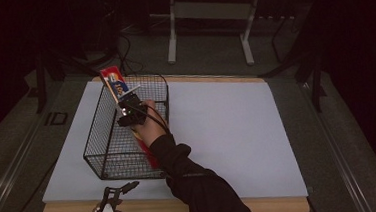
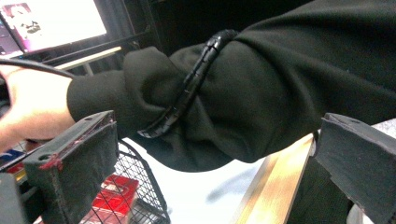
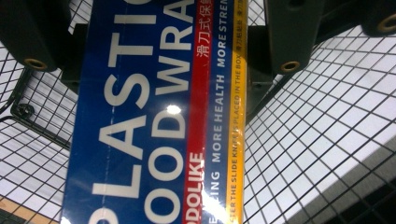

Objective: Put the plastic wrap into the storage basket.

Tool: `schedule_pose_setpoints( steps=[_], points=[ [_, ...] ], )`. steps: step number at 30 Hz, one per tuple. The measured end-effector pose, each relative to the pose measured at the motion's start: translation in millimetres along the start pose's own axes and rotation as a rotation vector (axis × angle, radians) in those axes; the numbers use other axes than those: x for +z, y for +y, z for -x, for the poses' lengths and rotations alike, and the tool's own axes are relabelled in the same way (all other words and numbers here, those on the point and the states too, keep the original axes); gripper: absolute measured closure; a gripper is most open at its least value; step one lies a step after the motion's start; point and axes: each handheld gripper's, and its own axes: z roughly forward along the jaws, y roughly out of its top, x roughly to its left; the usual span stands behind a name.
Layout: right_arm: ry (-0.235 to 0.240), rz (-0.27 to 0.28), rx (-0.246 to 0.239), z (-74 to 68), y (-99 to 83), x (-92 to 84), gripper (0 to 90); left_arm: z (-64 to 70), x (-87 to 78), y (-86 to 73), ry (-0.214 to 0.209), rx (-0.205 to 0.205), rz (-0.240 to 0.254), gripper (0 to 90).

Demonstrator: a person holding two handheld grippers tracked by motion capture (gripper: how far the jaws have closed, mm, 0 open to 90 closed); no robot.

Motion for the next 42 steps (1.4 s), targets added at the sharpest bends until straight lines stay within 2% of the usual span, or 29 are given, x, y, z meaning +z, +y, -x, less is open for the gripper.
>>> schedule_pose_setpoints(
  steps=[5, 11, 16, 18, 20, 28, 31, 32, 34, 35, 36, 39, 41, 42],
  points=[
    [0.012, -0.009, 0.009, 1.9, -2.3, 0.2, 38.6, 0.2, 1.0, -0.3, -0.003, 0.001, -0.006, 0.1],
    [-0.017, -0.025, 0.039, 4.8, -2.2, 3.3, 38.4, 0.0, 0.6, -0.4, -0.003, 0.001, -0.003, 0.0],
    [-0.014, -0.047, 0.051, 7.8, -0.5, 6.2, 38.0, 0.0, 1.2, -0.7, -0.007, 0.002, -0.009, 0.1],
    [-0.006, -0.056, 0.041, 7.4, -1.7, 11.5, 37.7, 0.2, 1.1, -0.5, -0.007, 0.002, -0.008, 0.1],
    [-0.019, -0.052, 0.039, 5.8, -1.3, 12.0, 37.8, 0.0, 0.7, -0.5, -0.006, 0.003, -0.005, 0.0],
    [-0.009, -0.055, 0.029, 7.1, -1.1, 12.0, 36.3, 0.5, 1.4, -0.6, -0.008, 0.004, -0.008, 0.1],
    [-0.001, -0.053, 0.020, 8.1, -1.0, 10.8, 33.1, 0.0, 1.5, -0.8, -0.008, 0.001, -0.009, 0.1],
    [-0.001, -0.037, 0.011, 8.6, -0.7, 8.5, 30.6, -0.2, 1.6, -1.0, -0.010, 0.001, -0.010, 0.1],
    [0.007, -0.023, 0.005, 9.3, 0.3, 4.6, 28.5, -0.1, 1.9, -1.2, -0.011, 0.000, -0.011, 0.1],
    [0.053, -0.007, -0.007, 12.9, 3.3, -4.5, 16.8, 0.2, 2.4, -1.3, -0.013, 0.001, -0.014, 0.0],
    [0.077, -0.001, -0.019, 14.2, 4.1, -7.9, 12.9, 0.4, 2.5, -1.3, -0.012, 0.002, -0.014, 0.1],
    [0.117, 0.002, -0.035, 16.1, 5.2, -15.0, 11.3, 0.5, 2.7, -1.3, -0.012, 0.001, -0.014, 0.1],
    [0.131, 0.020, -0.088, 18.1, 4.6, -26.0, 11.2, 0.6, 3.3, -1.5, -0.012, -0.003, -0.016, 0.1],
    [0.134, 0.034, -0.090, 19.5, 4.0, -30.1, 11.2, 0.6, 3.5, -1.6, -0.012, -0.002, -0.018, 0.1]
  ],
)
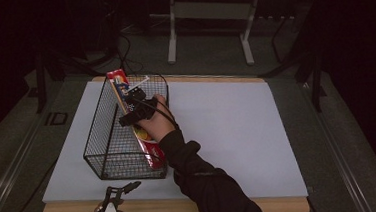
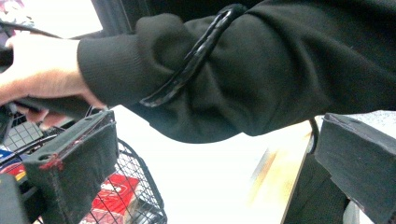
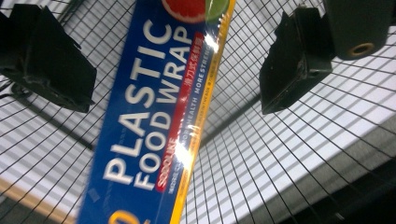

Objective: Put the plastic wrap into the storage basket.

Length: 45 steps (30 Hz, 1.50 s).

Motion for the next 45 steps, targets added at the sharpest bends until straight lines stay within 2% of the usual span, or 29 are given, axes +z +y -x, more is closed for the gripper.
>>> schedule_pose_setpoints(
  steps=[8, 13, 20, 28, 35, 42, 43, 45],
  points=[
    [0.004, 0.043, -0.029, 8.6, -5.8, -25.9, 11.3, 0.0, 1.9, -1.0, -0.010, -0.010, -0.003, 0.1],
    [-0.009, 0.056, -0.032, 20.5, -17.6, -46.3, 11.3, -0.2, 2.6, -1.7, -0.014, -0.015, -0.006, 0.0],
    [-0.011, 0.063, -0.039, 32.3, -33.3, -62.3, 13.1, 0.9, 3.9, -1.9, -0.016, -0.009, -0.013, 0.1],
    [-0.002, 0.099, -0.029, 44.1, -58.2, -84.1, 13.3, 1.4, 5.1, -2.3, -0.017, -0.010, -0.019, 0.1],
    [0.002, 0.113, -0.047, 48.2, -79.4, -97.8, 13.2, 1.7, 5.8, -2.4, -0.020, -0.008, -0.022, 0.0],
    [0.031, 0.132, -0.022, 57.1, -104.5, -109.6, 13.4, 2.3, 6.3, -2.3, -0.023, -0.007, -0.026, 0.1],
    [0.031, 0.132, -0.022, 57.1, -104.5, -109.6, 13.4, 2.3, 6.3, -2.3, -0.023, -0.007, -0.026, 0.1],
    [0.026, 0.136, -0.026, 61.0, -116.1, -115.2, 13.3, 2.3, 6.7, -2.5, -0.024, -0.008, -0.027, 0.1]
  ],
)
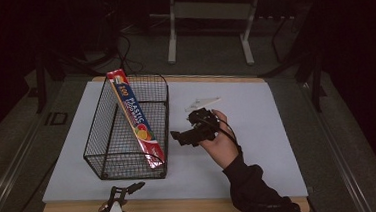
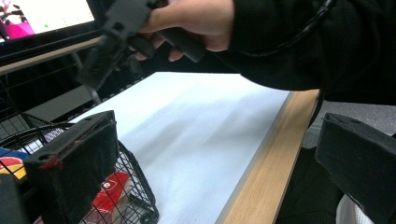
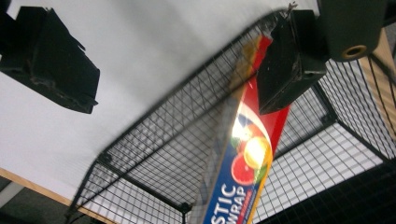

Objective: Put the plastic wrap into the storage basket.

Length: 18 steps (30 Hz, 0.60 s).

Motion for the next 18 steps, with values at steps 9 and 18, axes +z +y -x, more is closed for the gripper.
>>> schedule_pose_setpoints(
  steps=[9, 18],
  points=[
    [-0.021, 0.022, 0.005, 16.4, -35.4, -22.9, 13.2, 1.3, 2.4, 0.1, -0.005, 0.003, -0.007, 0.1],
    [-0.010, 0.017, 0.007, 23.1, -62.2, -30.3, 13.1, 1.7, 3.1, 0.2, -0.006, 0.004, -0.010, 0.1]
  ],
)
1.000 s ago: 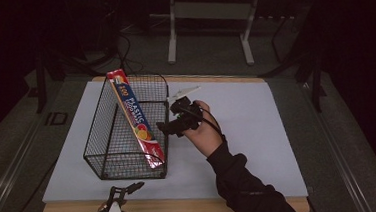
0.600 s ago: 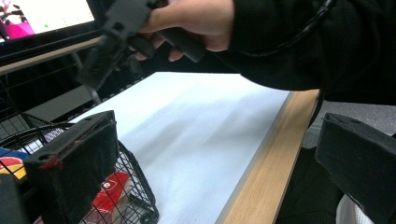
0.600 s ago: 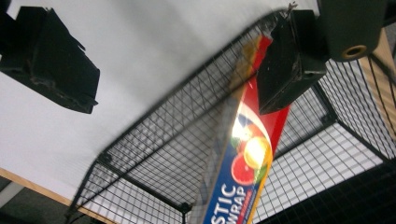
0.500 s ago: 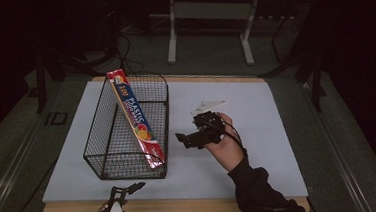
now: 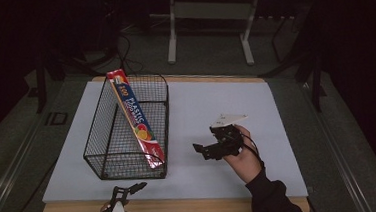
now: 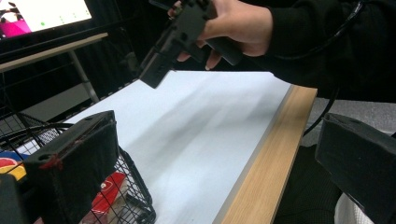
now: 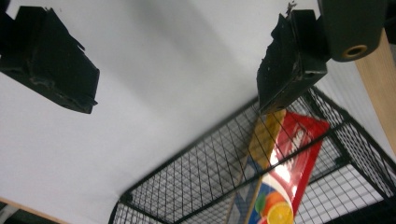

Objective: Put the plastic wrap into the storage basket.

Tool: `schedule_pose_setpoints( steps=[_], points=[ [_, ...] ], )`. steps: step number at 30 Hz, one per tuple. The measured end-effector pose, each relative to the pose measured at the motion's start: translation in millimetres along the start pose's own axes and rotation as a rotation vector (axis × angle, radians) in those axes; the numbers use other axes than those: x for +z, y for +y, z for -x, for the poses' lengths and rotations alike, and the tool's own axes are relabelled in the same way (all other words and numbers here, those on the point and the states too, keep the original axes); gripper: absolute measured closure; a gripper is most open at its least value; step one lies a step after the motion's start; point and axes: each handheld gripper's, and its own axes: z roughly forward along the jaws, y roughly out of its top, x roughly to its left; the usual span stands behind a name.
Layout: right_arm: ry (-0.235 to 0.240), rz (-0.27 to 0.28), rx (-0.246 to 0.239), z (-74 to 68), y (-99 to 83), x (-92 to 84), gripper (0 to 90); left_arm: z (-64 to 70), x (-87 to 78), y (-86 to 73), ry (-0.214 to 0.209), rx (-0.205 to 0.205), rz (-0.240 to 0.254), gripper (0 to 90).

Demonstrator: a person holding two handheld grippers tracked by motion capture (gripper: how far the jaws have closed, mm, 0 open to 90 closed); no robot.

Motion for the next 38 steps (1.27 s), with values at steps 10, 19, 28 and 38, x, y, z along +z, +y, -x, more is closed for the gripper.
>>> schedule_pose_setpoints(
  steps=[10, 19, 28, 38],
  points=[
    [-0.004, -0.035, -0.011, 4.3, -27.4, -7.6, 11.9, 0.6, 0.1, 0.2, -0.002, 0.004, -0.001, 0.0],
    [-0.016, -0.084, -0.019, 7.5, -55.7, -6.9, 12.0, 0.8, 0.6, 0.1, -0.004, 0.004, -0.003, 0.1],
    [-0.031, -0.088, -0.029, 11.9, -75.5, -10.3, 12.1, 1.0, 1.2, -0.2, -0.009, 0.006, -0.007, 0.1],
    [-0.054, -0.044, -0.058, 11.5, -74.0, -12.2, 12.2, 0.1, 1.1, -0.8, -0.011, 0.004, -0.007, 0.1]
  ],
)
